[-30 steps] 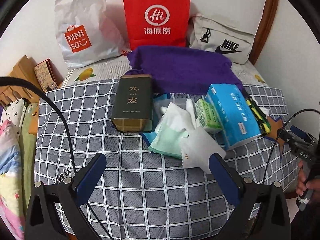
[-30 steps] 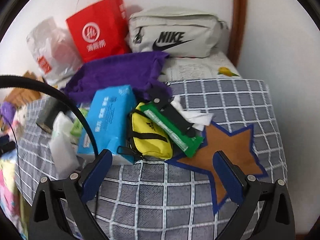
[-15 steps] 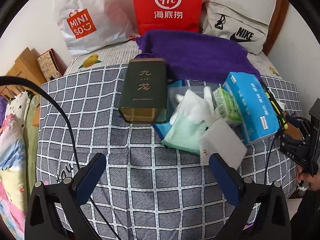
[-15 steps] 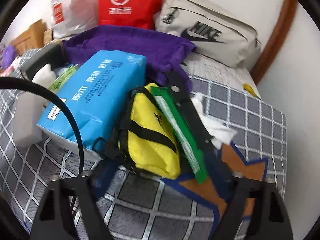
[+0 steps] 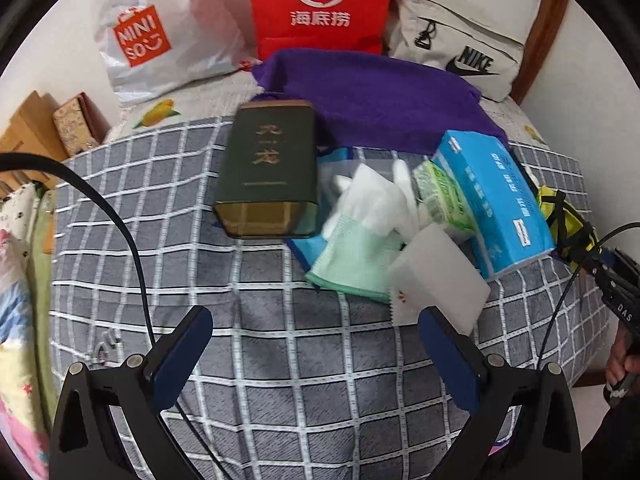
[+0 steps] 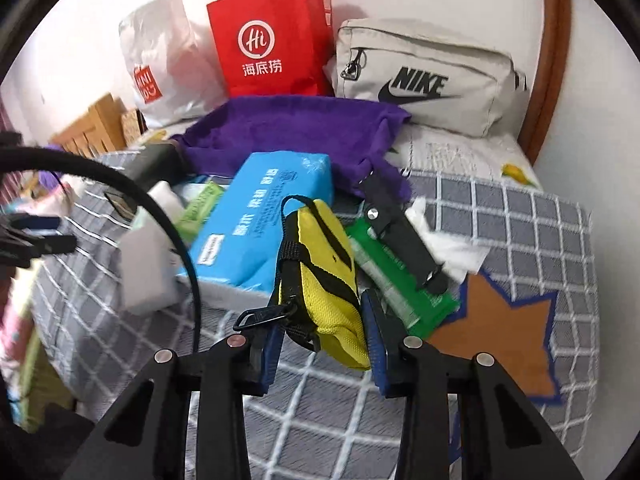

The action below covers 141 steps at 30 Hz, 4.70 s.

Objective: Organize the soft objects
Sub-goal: 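Grasp the yellow pouch with the right gripper while the left gripper grasps the white sponge, then carry the yellow pouch and white sponge onto the purple towel with both grippers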

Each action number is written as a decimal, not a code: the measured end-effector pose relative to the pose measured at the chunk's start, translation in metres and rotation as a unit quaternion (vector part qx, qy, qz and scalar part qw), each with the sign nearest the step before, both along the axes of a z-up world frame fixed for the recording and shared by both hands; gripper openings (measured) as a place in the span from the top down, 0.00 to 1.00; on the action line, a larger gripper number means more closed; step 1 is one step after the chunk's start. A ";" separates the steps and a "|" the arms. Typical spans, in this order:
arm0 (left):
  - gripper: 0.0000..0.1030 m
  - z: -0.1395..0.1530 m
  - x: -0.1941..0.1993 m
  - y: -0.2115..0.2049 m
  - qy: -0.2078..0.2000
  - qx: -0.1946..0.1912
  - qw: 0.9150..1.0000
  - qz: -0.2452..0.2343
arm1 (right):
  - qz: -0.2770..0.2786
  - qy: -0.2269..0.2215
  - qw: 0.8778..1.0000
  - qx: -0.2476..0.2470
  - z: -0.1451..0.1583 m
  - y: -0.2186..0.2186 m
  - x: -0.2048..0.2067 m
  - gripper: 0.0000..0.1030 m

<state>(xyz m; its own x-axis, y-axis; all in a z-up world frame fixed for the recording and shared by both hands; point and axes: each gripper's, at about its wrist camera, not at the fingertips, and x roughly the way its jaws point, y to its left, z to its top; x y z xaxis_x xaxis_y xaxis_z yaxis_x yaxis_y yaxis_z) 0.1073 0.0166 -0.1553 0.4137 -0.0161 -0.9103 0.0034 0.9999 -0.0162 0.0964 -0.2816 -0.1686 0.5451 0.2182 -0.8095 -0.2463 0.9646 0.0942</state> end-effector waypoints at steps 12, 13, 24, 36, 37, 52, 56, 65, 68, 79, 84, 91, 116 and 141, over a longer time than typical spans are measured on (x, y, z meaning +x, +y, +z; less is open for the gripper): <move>0.04 -0.032 0.024 -0.016 0.007 -0.039 0.998 -0.042 | -0.024 0.056 0.998 -0.001 -0.036 0.004 -0.001 0.63; 0.04 -0.031 0.023 -0.020 0.004 -0.056 0.997 -0.051 | -0.024 0.057 0.998 0.000 -0.037 0.004 -0.001 0.62; 0.03 -0.041 0.040 -0.083 0.038 -0.029 0.994 -0.097 | -0.016 0.065 0.998 0.010 -0.042 0.003 -0.001 0.59; 0.03 -0.059 0.027 -0.098 0.050 0.008 0.987 -0.154 | -0.018 0.064 0.998 0.021 -0.045 0.004 -0.002 0.54; 0.03 -0.061 0.028 -0.098 0.049 0.013 0.987 -0.155 | -0.019 0.064 0.998 0.023 -0.045 0.004 -0.002 0.54; 0.20 -0.035 0.027 -0.073 0.002 -0.029 0.989 -0.142 | -0.031 0.056 0.998 0.018 -0.028 0.000 -0.008 0.69; 0.20 -0.021 0.027 -0.062 -0.017 -0.039 0.990 -0.136 | -0.040 0.048 0.998 0.020 -0.017 -0.002 -0.012 0.70; 0.20 0.000 0.025 -0.042 -0.042 -0.055 0.991 -0.116 | -0.059 0.025 0.997 0.037 0.014 -0.009 -0.019 0.72; 0.20 0.006 0.026 -0.037 -0.047 -0.063 0.990 -0.116 | -0.065 0.015 0.997 0.043 0.028 -0.011 -0.020 0.73; 0.20 0.033 0.042 -0.023 -0.072 -0.066 0.988 -0.117 | -0.065 -0.015 0.997 0.046 0.067 -0.006 0.013 0.73; 0.20 0.044 0.060 -0.010 -0.080 -0.065 0.989 -0.109 | -0.048 -0.034 0.996 0.062 0.081 0.003 0.044 0.73; 0.20 0.050 0.087 0.002 -0.087 -0.050 0.990 -0.098 | -0.018 -0.058 0.996 0.067 0.087 0.022 0.097 0.73; 0.20 0.014 0.217 0.028 -0.046 -0.048 0.993 -0.095 | -0.005 -0.074 0.997 0.019 -0.007 0.046 0.283 0.74; 0.19 -0.046 0.319 0.004 0.024 -0.041 0.992 -0.115 | 0.009 -0.022 0.999 0.043 -0.032 0.037 0.268 0.47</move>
